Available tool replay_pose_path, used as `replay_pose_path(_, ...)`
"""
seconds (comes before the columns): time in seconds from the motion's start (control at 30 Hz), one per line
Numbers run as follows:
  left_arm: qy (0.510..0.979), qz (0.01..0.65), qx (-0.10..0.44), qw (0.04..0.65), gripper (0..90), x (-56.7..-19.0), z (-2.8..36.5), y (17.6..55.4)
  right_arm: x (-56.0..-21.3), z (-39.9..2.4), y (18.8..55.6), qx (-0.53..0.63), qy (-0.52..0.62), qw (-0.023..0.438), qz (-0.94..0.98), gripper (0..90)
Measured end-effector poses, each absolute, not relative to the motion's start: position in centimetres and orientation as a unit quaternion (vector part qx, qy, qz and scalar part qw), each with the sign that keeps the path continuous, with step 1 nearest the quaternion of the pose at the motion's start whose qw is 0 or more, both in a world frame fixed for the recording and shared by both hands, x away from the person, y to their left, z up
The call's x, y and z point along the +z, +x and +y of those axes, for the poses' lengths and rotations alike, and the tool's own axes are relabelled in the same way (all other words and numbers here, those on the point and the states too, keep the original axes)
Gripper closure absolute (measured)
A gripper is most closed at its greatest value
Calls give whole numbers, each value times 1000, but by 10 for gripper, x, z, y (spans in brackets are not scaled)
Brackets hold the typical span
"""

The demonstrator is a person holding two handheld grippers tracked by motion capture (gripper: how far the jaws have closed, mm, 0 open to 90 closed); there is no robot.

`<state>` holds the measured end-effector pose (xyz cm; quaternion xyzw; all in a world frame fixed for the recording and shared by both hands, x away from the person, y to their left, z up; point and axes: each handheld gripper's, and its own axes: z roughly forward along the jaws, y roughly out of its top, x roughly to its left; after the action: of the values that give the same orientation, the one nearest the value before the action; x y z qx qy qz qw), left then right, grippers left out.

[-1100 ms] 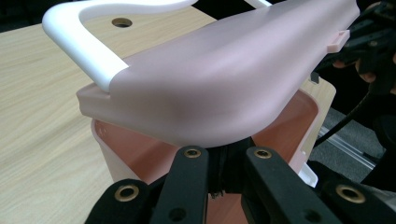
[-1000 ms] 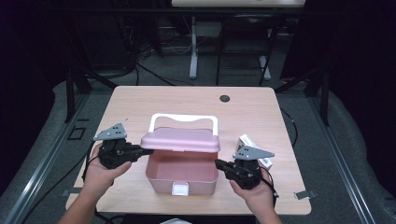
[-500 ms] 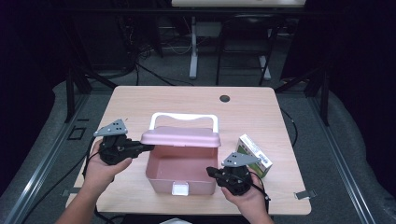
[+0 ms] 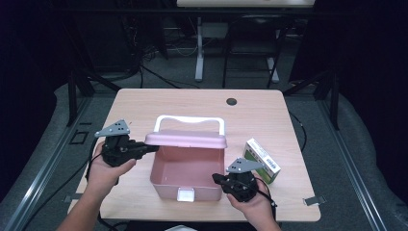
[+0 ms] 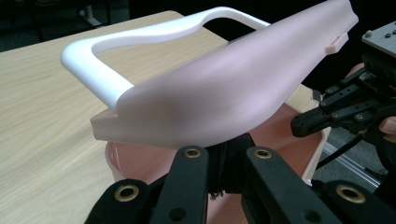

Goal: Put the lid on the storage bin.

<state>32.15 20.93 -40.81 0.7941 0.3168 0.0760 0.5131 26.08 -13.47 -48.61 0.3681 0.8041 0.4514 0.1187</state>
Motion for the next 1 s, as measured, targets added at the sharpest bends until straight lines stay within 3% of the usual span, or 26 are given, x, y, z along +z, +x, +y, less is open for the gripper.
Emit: replay_pose_path(1.0,788,326,95,514,895,-390,205,346,-488,-135,265,455,374,119,800,868)
